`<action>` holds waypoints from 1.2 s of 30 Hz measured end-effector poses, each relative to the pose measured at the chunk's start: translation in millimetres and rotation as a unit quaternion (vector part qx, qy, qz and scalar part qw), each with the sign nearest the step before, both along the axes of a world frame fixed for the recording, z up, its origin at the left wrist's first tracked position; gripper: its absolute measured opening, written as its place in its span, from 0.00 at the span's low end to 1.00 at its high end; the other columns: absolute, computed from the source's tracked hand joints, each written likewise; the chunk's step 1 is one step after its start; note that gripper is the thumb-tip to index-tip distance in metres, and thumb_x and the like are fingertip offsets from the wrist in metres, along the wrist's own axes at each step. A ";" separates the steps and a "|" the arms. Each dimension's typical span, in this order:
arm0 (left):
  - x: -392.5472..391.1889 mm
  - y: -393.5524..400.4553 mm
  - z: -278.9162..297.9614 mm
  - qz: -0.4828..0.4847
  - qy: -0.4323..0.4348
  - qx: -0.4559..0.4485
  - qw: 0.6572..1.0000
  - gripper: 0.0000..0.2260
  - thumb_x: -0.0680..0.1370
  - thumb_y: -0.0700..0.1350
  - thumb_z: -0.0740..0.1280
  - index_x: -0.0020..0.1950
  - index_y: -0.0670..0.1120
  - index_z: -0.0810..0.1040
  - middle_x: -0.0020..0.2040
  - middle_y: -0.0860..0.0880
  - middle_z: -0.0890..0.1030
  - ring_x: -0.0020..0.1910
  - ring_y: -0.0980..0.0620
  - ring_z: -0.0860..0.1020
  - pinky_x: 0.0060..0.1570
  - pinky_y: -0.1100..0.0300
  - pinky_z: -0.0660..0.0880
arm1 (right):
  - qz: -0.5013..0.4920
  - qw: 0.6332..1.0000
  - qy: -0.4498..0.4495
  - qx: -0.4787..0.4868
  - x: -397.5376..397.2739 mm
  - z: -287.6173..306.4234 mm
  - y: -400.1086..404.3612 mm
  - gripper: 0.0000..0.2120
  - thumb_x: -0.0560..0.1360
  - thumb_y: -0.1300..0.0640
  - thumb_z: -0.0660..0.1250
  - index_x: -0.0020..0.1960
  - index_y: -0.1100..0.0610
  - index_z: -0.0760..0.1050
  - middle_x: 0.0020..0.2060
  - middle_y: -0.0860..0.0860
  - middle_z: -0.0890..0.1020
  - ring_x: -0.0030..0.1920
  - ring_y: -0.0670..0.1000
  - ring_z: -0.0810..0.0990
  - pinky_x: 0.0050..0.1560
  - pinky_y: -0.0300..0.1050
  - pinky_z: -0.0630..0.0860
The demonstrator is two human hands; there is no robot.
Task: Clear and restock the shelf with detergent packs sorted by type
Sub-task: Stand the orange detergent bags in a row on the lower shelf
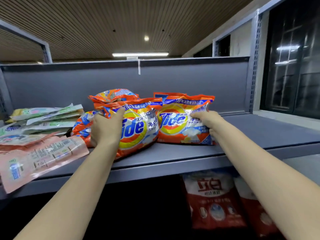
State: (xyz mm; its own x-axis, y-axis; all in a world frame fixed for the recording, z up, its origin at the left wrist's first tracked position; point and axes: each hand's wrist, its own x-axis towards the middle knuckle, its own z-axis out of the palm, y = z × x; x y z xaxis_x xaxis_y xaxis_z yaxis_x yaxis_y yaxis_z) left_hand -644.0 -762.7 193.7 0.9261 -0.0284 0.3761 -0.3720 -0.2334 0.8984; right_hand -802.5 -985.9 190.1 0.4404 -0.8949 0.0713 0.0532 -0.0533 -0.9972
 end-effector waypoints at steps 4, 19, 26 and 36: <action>-22.1 1.2 -10.8 -0.003 -0.036 0.002 0.999 0.18 0.80 0.51 0.60 0.64 0.42 0.73 0.64 0.41 0.75 0.62 0.38 0.72 0.58 0.51 0.67 | -0.056 0.994 -0.055 -0.082 -12.1 -7.5 33.1 0.06 0.70 0.58 0.73 0.43 0.54 0.77 0.46 0.56 0.84 0.45 0.56 0.83 0.53 0.56 0.80; -47.1 72.4 -26.3 0.097 -0.125 -0.157 0.975 0.20 0.83 0.51 0.54 0.56 0.36 0.76 0.57 0.37 0.79 0.56 0.37 0.74 0.49 0.54 0.63 | -0.273 0.927 -0.162 -0.198 -96.6 -44.6 109.5 0.19 0.74 0.47 0.69 0.31 0.57 0.69 0.27 0.47 0.73 0.30 0.47 0.69 0.38 0.46 0.66; -79.2 90.3 -78.5 0.080 -0.128 -0.129 0.980 0.22 0.83 0.51 0.54 0.50 0.33 0.77 0.52 0.32 0.79 0.53 0.35 0.75 0.48 0.52 0.64 | -0.154 0.960 -0.128 -0.194 -119.4 -101.0 106.4 0.16 0.74 0.50 0.69 0.36 0.61 0.74 0.32 0.54 0.77 0.34 0.51 0.74 0.36 0.48 0.72; -83.7 101.9 -190.2 0.104 -0.048 -0.019 0.993 0.23 0.82 0.55 0.53 0.45 0.38 0.76 0.38 0.42 0.77 0.39 0.43 0.74 0.42 0.55 0.68 | -0.108 0.968 0.080 -0.212 -107.8 -195.1 104.2 0.17 0.76 0.48 0.65 0.30 0.50 0.70 0.31 0.51 0.78 0.39 0.56 0.77 0.44 0.49 0.71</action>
